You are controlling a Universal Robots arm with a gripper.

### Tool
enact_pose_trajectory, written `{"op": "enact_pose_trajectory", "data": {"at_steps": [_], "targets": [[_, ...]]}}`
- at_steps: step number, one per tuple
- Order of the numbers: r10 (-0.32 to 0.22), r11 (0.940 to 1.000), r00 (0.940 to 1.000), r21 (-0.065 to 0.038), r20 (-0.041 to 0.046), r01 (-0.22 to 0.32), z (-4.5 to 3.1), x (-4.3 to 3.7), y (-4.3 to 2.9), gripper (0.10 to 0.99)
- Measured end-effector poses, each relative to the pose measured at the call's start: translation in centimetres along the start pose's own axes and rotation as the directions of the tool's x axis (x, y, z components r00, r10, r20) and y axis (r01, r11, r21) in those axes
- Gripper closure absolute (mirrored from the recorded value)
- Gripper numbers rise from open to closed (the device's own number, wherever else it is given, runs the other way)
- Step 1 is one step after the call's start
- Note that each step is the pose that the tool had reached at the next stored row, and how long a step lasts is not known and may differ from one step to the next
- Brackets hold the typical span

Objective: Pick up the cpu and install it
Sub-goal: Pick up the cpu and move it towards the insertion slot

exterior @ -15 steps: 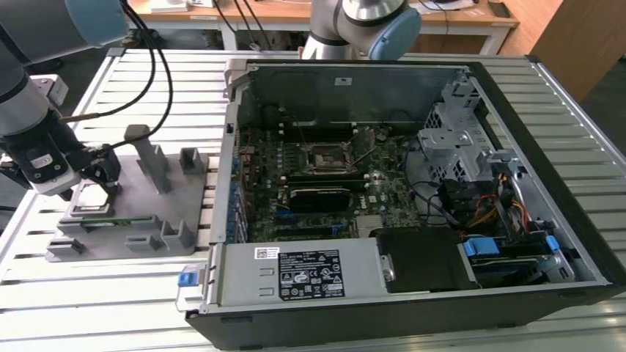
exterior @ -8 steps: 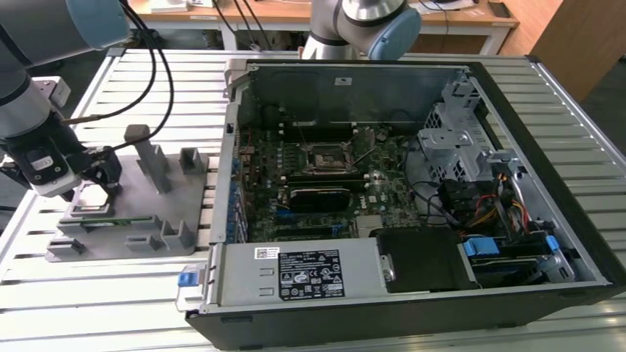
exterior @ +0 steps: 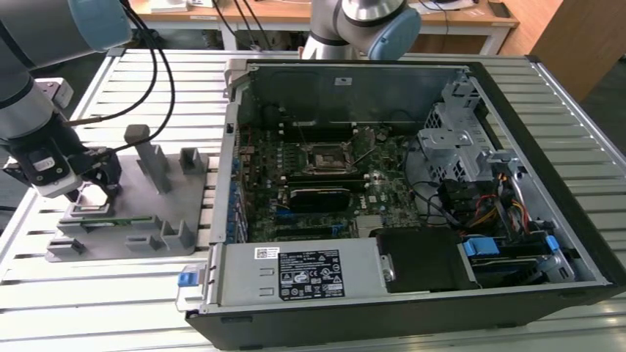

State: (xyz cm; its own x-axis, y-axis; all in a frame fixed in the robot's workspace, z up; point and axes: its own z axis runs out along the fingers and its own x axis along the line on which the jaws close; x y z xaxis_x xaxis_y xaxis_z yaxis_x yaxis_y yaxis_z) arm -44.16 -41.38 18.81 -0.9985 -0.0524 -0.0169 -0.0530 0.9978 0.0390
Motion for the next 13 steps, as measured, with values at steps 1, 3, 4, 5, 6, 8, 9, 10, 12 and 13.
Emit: {"op": "enact_pose_trajectory", "data": {"at_steps": [1,3,4,5,6,8,9,10,12,13], "targets": [[0.0,1.0,1.0,0.0,-0.0001,0.0,0.0,0.0,0.0,0.443],[0.0,1.0,1.0,0.0,0.0002,0.0,0.01,0.0,0.0,0.51],[0.0,1.0,1.0,0.0,0.0007,0.0,0.01,0.0,0.0,0.51],[0.0,1.0,1.0,0.001,0.001,0.0,0.01,0.0,0.01,0.51],[0.0,1.0,1.0,0.001,0.0013,0.0,0.01,0.0,0.0,0.51],[0.0,1.0,1.0,0.002,0.0017,0.0,0.02,0.0,0.0,0.51],[0.0,1.0,1.0,0.002,0.0017,0.0,0.02,0.0,0.0,0.51],[0.0,1.0,1.0,0.003,0.0017,0.0,0.02,0.0,0.0,0.51],[0.0,1.0,1.0,0.003,0.0016,0.0,0.01,0.0,0.0,0.51],[0.0,1.0,1.0,0.003,0.0015,0.0,0.01,0.0,0.0,0.51]]}}
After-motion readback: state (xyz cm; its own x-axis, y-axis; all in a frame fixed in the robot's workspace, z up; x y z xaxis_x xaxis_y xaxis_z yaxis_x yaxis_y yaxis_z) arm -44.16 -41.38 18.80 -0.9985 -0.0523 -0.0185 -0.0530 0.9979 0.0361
